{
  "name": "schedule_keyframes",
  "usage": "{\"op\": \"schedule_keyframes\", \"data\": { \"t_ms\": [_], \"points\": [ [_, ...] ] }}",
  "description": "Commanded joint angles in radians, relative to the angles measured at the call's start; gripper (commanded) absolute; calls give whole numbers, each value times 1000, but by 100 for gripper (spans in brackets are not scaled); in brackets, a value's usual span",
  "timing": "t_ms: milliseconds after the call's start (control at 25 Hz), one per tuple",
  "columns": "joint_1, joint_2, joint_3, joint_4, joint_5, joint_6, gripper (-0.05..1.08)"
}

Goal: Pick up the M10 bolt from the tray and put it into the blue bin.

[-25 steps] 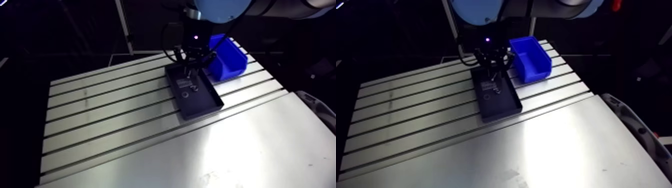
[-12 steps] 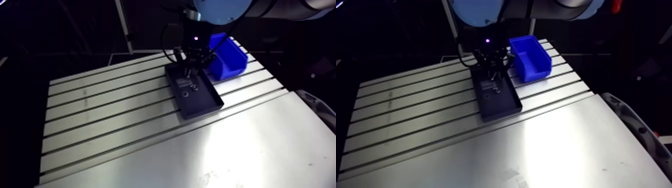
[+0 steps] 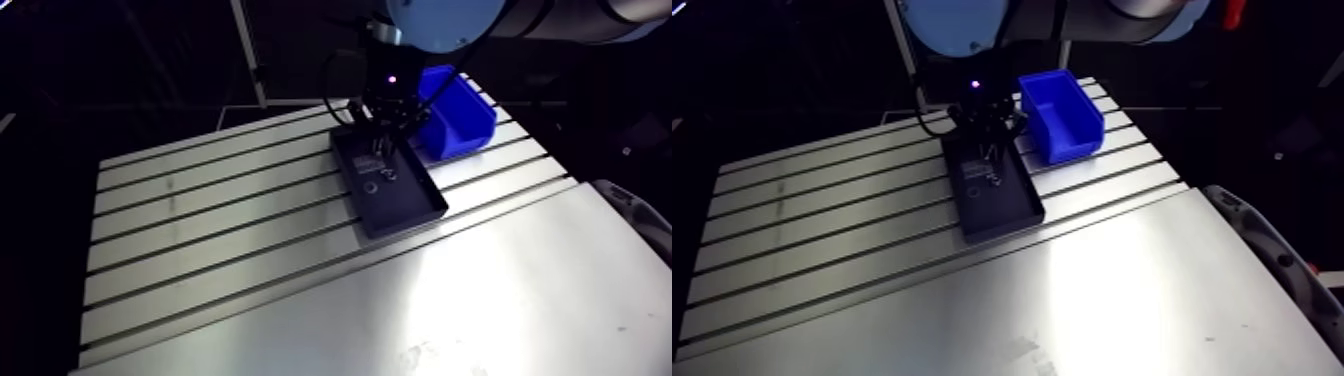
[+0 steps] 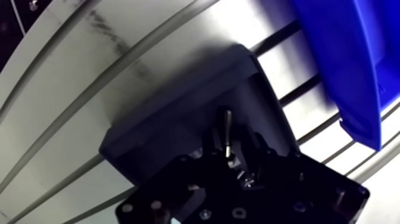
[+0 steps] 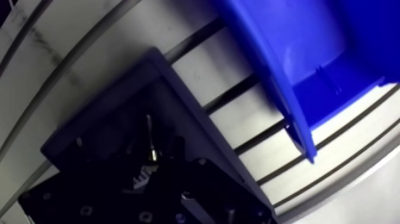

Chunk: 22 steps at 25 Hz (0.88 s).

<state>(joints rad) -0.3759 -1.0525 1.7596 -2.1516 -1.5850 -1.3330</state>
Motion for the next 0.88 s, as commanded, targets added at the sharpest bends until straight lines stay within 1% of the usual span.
{"op": "schedule_keyframes", "data": {
  "t_ms": [40,680,880],
  "points": [
    [2,0,1,0,1,-1,70],
    [3,-2,-2,-1,0,-2,74],
    [3,0,5,-34,0,-2,75]
  ]
}}
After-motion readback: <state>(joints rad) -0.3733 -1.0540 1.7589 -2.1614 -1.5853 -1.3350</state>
